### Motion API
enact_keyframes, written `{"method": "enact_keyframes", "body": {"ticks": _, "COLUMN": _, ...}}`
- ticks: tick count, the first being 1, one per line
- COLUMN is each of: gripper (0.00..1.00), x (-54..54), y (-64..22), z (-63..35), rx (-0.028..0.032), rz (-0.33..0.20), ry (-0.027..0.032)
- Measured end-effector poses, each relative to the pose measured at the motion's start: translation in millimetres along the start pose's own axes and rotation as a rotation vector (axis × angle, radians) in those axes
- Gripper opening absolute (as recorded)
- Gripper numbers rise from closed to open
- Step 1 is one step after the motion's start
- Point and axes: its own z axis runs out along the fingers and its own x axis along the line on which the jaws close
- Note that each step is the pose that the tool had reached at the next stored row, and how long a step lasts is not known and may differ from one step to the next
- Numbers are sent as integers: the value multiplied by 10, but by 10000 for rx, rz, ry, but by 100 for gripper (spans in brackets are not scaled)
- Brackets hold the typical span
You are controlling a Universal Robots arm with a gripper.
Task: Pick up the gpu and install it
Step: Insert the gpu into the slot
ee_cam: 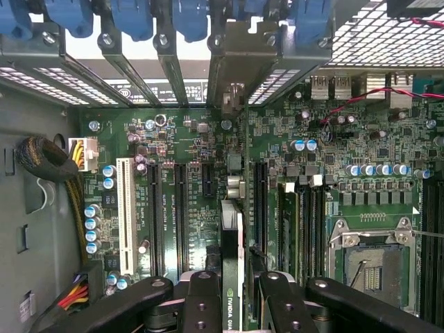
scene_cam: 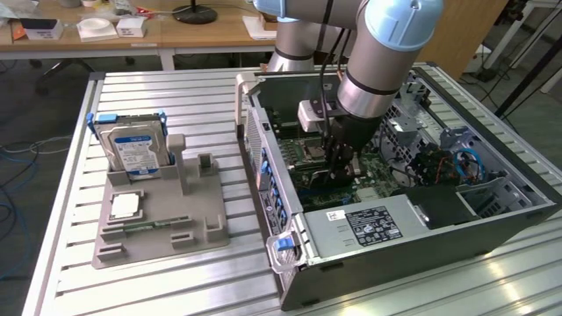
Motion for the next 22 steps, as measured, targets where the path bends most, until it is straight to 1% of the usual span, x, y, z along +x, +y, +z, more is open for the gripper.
{"method": "enact_keyframes", "body": {"ticks": 8, "gripper": 26, "x": 0, "y": 0, "z": 3, "rx": 0, "rz": 0, "ry": 1}}
{"method": "enact_keyframes", "body": {"ticks": 16, "gripper": 26, "x": 4, "y": -2, "z": 48, "rx": -2, "rz": -2, "ry": 5}}
{"method": "enact_keyframes", "body": {"ticks": 22, "gripper": 26, "x": 4, "y": 18, "z": 53, "rx": 4, "rz": -2, "ry": -1}}
